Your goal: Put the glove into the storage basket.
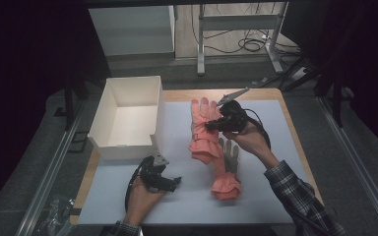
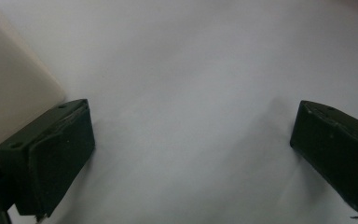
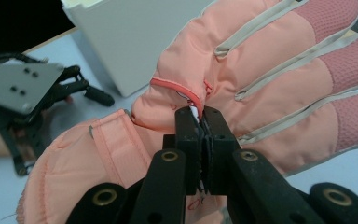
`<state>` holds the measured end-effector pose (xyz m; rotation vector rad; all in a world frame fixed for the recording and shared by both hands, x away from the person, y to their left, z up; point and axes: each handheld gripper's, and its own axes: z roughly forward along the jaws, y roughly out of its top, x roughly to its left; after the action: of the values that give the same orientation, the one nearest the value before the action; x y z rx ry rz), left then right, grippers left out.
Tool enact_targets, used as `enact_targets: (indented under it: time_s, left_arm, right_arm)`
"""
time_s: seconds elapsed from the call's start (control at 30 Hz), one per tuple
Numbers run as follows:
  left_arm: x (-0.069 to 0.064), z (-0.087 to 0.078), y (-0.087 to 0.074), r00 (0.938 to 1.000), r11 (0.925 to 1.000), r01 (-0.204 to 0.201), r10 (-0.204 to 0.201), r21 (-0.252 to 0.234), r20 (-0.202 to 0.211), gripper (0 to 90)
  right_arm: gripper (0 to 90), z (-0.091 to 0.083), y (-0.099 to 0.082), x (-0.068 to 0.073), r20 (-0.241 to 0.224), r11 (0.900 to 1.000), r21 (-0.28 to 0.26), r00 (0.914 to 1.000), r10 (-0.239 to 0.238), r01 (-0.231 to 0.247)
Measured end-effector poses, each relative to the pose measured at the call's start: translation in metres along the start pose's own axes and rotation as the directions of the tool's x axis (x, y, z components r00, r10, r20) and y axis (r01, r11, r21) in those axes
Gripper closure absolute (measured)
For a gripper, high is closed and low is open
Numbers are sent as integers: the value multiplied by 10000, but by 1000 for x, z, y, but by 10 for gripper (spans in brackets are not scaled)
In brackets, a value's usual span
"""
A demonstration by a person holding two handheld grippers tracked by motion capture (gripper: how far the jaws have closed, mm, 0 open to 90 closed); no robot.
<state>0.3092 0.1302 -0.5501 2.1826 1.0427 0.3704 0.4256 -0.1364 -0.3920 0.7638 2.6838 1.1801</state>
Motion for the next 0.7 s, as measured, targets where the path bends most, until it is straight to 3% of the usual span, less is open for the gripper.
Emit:
enact_targets:
  time_s: [0.43, 0.7]
  left_arm:
    - [0, 0, 0, 10000, 10000, 1, -1, 2, 0, 0]
    - [0, 0, 0, 10000, 10000, 20, -20, -17, 5, 0]
  right_arm:
    - [861, -45, -50, 7, 112, 9999, 86, 9999, 51, -52]
    - [861, -53, -81, 14, -120, 9995, 230, 9997, 227, -224]
